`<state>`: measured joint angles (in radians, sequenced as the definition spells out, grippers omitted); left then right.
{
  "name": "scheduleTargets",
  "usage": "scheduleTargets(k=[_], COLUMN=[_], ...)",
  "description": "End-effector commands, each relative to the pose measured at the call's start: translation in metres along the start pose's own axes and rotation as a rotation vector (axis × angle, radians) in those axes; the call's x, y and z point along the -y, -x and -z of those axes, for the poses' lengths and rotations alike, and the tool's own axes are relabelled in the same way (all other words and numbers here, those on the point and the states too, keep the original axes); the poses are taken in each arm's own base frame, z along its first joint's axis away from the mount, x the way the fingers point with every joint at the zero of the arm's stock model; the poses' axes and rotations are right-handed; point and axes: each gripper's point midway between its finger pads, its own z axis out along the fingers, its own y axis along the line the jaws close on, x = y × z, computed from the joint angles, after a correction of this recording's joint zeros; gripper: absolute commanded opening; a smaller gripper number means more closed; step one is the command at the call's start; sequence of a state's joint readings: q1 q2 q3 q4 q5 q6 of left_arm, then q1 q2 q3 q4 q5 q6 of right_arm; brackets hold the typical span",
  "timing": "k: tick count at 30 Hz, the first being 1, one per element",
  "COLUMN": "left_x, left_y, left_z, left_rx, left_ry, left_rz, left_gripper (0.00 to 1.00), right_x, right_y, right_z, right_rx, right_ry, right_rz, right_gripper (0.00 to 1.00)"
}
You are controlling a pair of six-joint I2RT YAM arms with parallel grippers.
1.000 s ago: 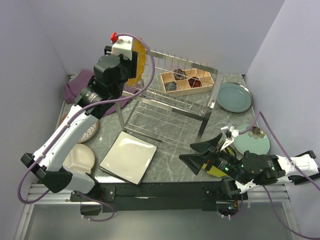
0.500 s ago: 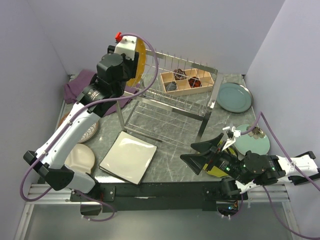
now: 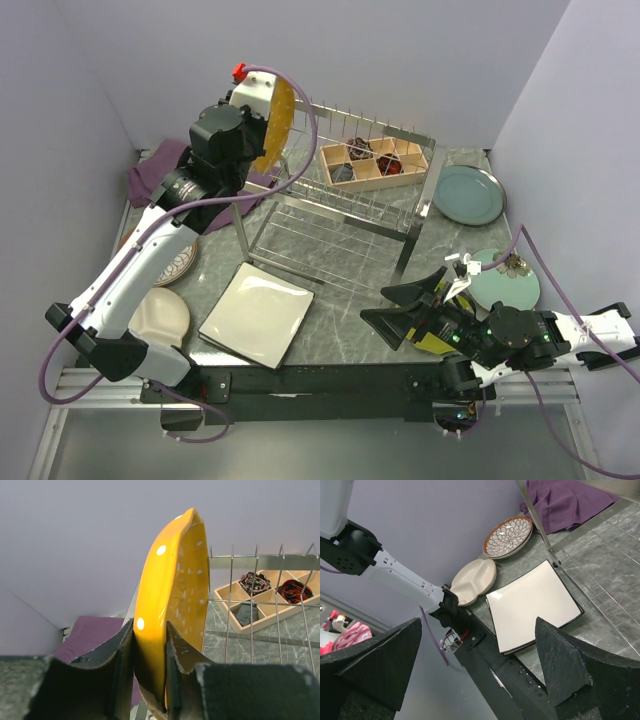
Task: Unload the plates from the dish rack
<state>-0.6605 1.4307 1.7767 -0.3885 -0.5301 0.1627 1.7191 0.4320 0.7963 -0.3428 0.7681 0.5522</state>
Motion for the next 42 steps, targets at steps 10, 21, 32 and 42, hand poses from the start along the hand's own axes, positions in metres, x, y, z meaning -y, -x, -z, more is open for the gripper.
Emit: scheduleTargets(k=[10, 21, 32, 42], left_x=[-0.011, -0.035, -0.034, -0.039], left_y=[0.090, 0.135, 0.141, 0.166], left_z=[0.045, 0.080, 0.086, 0.098], left_rx=[0.272, 0.401, 0.450, 0.546], left_ry=[-0.112, -0.119, -0.138, -0.167], left_rz=[0.149, 0.266, 0.290, 0.475], left_gripper=[0.01, 0.01, 0.01, 0.01], right_x=[-0.006, -0.017, -0.027, -0.033], right_y=[0.024, 0.037, 0.049, 0.079], right_z=[0.002, 0.000, -0.007, -0.018], right_rx=[0.057, 0.071, 0.091, 0.161], right_ry=[0.002, 0.018, 0.006, -0.081], right_rz=[-0.014, 0.000, 0.025, 0.114], right_gripper=[1.00, 1.00, 1.00, 1.00])
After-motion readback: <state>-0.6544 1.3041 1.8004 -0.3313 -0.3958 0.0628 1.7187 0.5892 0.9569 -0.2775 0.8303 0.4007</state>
